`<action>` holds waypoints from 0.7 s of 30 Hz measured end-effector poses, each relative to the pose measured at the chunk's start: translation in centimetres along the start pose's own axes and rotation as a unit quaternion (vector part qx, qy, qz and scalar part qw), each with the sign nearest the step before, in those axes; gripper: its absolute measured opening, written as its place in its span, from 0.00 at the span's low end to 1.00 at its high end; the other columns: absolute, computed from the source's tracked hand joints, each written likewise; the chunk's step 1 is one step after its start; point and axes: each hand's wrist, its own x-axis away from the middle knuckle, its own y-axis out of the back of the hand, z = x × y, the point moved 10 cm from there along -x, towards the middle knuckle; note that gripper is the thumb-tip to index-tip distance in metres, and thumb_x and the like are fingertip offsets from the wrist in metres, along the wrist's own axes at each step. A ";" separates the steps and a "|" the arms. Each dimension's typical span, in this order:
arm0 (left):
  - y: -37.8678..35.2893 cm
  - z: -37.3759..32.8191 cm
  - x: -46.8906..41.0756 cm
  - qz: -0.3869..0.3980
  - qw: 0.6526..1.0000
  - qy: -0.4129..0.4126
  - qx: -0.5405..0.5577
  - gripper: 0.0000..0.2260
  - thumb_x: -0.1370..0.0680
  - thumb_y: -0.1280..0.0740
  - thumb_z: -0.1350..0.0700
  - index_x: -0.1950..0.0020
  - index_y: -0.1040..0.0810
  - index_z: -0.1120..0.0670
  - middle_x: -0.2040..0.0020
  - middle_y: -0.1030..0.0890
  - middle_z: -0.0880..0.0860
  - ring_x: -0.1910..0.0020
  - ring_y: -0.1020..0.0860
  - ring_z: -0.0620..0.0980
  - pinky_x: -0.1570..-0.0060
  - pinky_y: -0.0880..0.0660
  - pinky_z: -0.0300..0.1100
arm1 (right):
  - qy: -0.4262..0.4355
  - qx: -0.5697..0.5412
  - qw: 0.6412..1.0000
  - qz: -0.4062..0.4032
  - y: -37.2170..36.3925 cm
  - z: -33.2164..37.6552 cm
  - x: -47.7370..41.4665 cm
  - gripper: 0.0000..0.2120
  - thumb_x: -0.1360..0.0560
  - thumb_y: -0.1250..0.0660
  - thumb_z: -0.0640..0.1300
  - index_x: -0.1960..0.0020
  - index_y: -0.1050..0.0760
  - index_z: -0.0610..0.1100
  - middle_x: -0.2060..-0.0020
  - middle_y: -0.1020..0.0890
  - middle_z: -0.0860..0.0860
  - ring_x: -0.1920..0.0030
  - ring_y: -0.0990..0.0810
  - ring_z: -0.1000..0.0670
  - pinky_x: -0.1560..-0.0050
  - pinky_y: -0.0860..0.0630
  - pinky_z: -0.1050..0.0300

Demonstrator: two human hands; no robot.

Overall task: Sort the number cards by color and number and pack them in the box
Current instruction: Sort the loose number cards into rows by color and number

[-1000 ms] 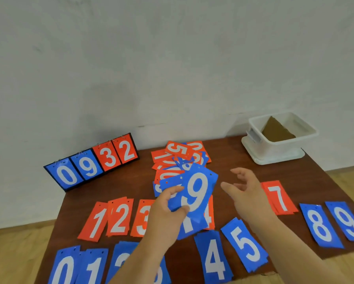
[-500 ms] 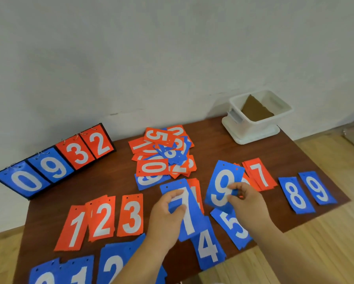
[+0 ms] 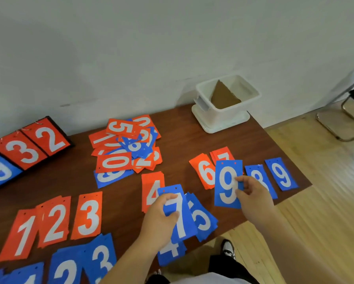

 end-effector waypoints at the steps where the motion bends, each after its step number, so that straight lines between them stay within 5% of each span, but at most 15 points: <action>1: -1.5 -0.2 -0.3 0.002 1.000 -0.003 -0.006 0.19 0.20 0.31 0.60 0.37 0.25 0.38 0.38 0.24 0.43 0.73 0.28 0.42 0.73 0.30 0.35 | 0.001 0.002 1.000 0.005 0.7 -0.7 -0.8 0.12 0.19 0.34 0.39 0.41 0.24 0.54 0.58 0.22 0.51 0.62 0.24 0.52 0.67 0.27 0.57; 7: -14.0 -1.7 -2.8 0.005 0.998 -0.006 -0.064 0.18 0.20 0.32 0.59 0.34 0.26 0.42 0.33 0.26 0.42 0.56 0.27 0.28 0.59 0.33 0.20 | 0.000 -0.008 0.999 0.043 6.9 -6.0 -7.6 0.13 0.19 0.34 0.39 0.41 0.24 0.56 0.50 0.21 0.56 0.60 0.21 0.48 0.62 0.21 0.47; 11: -22.3 -3.1 -4.8 0.004 0.996 0.006 -0.085 0.20 0.21 0.34 0.60 0.31 0.27 0.45 0.33 0.28 0.43 0.33 0.29 0.41 0.44 0.37 0.28 | -0.005 0.010 0.996 0.090 10.3 -9.7 -11.8 0.14 0.20 0.34 0.38 0.44 0.24 0.57 0.50 0.20 0.52 0.60 0.20 0.47 0.67 0.25 0.55; 15: -26.8 -4.4 -6.9 -0.010 0.994 0.032 -0.103 0.21 0.21 0.34 0.61 0.29 0.27 0.47 0.32 0.27 0.45 0.32 0.29 0.44 0.41 0.38 0.30 | -0.029 0.031 0.991 0.130 12.7 -12.5 -15.1 0.14 0.20 0.35 0.37 0.45 0.24 0.58 0.52 0.19 0.50 0.58 0.18 0.38 0.66 0.23 0.50; 21: -28.8 -5.4 -8.7 -0.036 0.979 0.058 -0.191 0.19 0.19 0.36 0.58 0.29 0.30 0.45 0.34 0.30 0.48 0.41 0.26 0.47 0.46 0.28 0.40 | -0.029 0.032 0.987 0.153 13.4 -14.6 -19.0 0.14 0.21 0.35 0.37 0.45 0.24 0.56 0.52 0.19 0.52 0.63 0.21 0.44 0.69 0.25 0.51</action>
